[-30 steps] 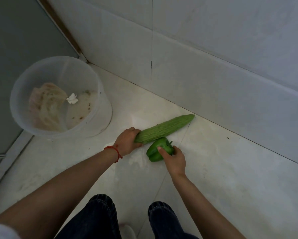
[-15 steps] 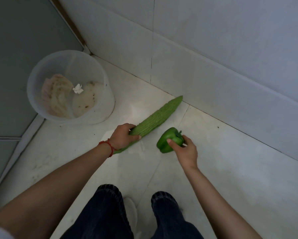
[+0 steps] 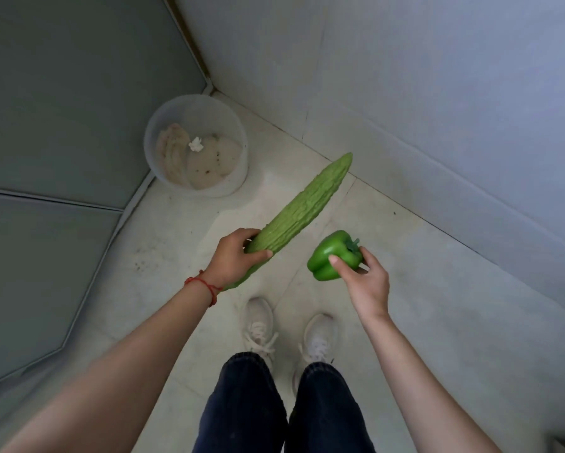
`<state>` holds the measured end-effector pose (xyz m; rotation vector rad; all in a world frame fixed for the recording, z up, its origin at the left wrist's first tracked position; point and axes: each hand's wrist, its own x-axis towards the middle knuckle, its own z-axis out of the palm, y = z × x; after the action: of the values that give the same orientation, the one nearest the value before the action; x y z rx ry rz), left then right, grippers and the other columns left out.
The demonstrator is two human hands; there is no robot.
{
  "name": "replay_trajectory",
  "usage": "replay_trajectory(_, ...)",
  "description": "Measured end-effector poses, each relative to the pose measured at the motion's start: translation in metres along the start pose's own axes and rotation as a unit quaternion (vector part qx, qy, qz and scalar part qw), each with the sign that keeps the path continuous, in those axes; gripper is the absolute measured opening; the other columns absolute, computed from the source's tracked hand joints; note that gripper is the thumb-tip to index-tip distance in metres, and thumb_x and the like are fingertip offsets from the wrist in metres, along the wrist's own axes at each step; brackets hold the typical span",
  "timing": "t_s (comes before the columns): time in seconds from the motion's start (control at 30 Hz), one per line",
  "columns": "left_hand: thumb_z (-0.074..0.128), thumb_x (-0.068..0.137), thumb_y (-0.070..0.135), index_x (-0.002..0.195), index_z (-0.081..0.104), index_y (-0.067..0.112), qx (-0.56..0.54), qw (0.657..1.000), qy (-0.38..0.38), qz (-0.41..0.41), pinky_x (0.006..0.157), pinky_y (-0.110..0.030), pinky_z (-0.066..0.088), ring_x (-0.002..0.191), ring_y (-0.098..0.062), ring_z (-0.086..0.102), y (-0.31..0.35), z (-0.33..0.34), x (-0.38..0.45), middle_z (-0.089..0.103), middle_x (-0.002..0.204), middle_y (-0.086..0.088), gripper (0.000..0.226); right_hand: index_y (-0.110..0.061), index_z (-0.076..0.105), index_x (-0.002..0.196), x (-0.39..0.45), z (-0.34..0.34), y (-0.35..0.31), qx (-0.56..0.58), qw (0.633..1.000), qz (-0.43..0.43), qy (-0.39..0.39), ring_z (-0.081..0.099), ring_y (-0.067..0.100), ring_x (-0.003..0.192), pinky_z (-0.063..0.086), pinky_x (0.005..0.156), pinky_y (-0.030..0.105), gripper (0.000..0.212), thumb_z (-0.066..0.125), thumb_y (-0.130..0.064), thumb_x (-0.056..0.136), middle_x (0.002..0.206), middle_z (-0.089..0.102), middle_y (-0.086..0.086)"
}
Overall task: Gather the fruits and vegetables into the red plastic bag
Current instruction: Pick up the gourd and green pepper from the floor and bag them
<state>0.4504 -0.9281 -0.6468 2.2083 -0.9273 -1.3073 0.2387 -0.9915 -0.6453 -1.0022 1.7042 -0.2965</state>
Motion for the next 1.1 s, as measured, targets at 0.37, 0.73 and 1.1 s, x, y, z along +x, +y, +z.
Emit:
replay_trajectory(0.37,0.071,0.076,0.022,0.109,0.062,0.008,-0.064,0.997,0.043,-0.025,0.08,-0.026,0.042,0.094,-0.022,0.059,0.086,-0.098,-0.143,0.064,0.1,-0.006,0.037,-0.012,0.053,0.126,-0.119,-0.062,-0.129,-0.024,0.998,-0.064,-0.003,0.062,0.019,0.104,0.047,0.077,0.017,0.068,0.081,-0.024,0.066,0.121,0.061,0.01)
replay_trajectory(0.73,0.069,0.079,0.018,0.108,0.063,0.012,-0.123,0.985,0.121,0.019,0.072,-0.018,0.043,0.085,-0.016,0.06,0.178,-0.219,-0.259,0.065,0.094,-0.001,0.031,-0.016,0.057,0.122,-0.251,-0.101,-0.26,0.001,0.991,-0.135,-0.019,0.063,0.019,0.098,0.047,0.086,0.028,0.059,0.08,-0.024,0.068,0.108,0.068,0.007)
replay_trajectory(1.1,0.07,0.078,0.016,0.112,0.062,0.02,-0.254,0.94,0.225,0.041,0.075,-0.02,0.047,0.087,-0.01,0.064,0.2,-0.292,-0.327,0.069,0.097,0.002,0.035,-0.015,0.057,0.123,-0.317,-0.097,-0.344,-0.015,0.971,-0.221,-0.086,0.063,0.015,0.099,0.049,0.088,0.03,0.062,0.08,-0.028,0.067,0.103,0.069,0.001)
